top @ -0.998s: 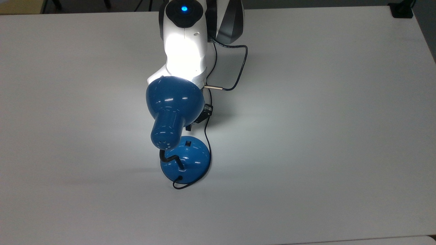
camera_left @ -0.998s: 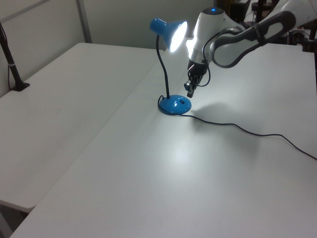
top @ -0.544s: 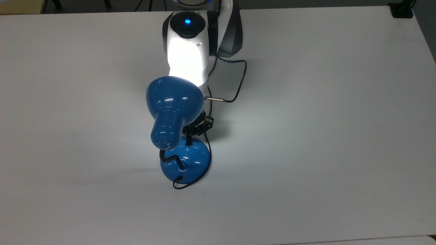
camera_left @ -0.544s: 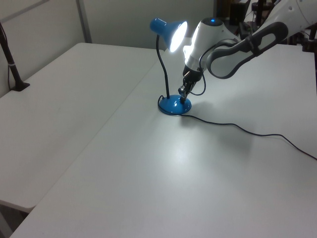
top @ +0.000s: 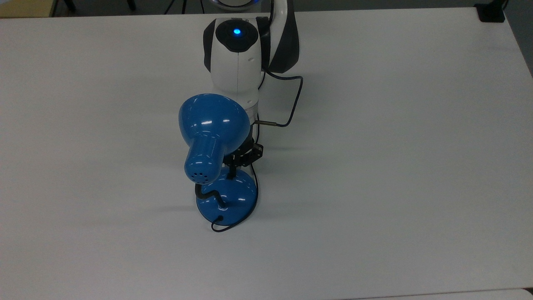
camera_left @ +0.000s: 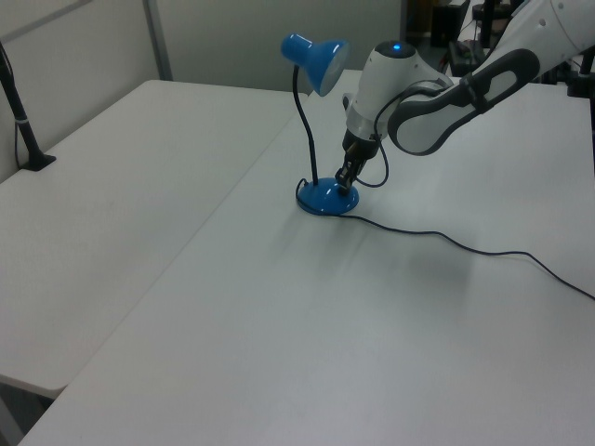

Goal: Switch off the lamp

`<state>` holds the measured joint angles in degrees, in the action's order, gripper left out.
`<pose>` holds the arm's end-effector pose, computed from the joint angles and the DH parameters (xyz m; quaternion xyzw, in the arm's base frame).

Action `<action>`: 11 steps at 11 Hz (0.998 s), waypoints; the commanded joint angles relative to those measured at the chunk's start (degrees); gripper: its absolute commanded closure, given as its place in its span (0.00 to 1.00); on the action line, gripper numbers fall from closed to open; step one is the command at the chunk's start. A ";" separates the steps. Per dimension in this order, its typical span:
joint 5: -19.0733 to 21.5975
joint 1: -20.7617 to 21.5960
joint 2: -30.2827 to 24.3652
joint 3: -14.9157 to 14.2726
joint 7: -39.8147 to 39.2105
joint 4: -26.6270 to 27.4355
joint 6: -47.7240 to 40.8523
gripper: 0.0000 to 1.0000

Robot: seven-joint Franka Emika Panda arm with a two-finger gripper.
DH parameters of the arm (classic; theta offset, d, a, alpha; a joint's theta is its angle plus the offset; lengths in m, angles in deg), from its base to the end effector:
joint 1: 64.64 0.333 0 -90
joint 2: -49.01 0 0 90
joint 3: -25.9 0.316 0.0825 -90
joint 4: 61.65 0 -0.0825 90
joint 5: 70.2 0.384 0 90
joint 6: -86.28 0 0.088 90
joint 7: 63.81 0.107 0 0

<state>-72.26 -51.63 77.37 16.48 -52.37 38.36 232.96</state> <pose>0.6898 0.0569 0.3281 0.9849 -0.0384 0.1667 0.0274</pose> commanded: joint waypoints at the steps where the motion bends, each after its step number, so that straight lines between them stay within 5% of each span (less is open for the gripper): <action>1: -1.02 0.62 -3.75 0.19 1.21 7.20 0.45 1.00; 3: -0.93 0.09 -6.81 0.37 2.00 7.82 -2.25 1.00; 7: -0.41 -2.80 -21.92 0.45 -1.48 6.78 -28.40 0.96; 8: -0.14 -4.55 -24.48 0.45 -5.25 4.86 -34.38 0.76; 10: -0.14 -6.76 -26.08 0.45 -10.37 -1.89 -48.26 0.00; 11: -0.31 -6.85 -26.00 0.45 -11.00 -5.15 -53.81 0.00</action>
<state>-72.29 -57.65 51.34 16.58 -60.14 39.46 190.15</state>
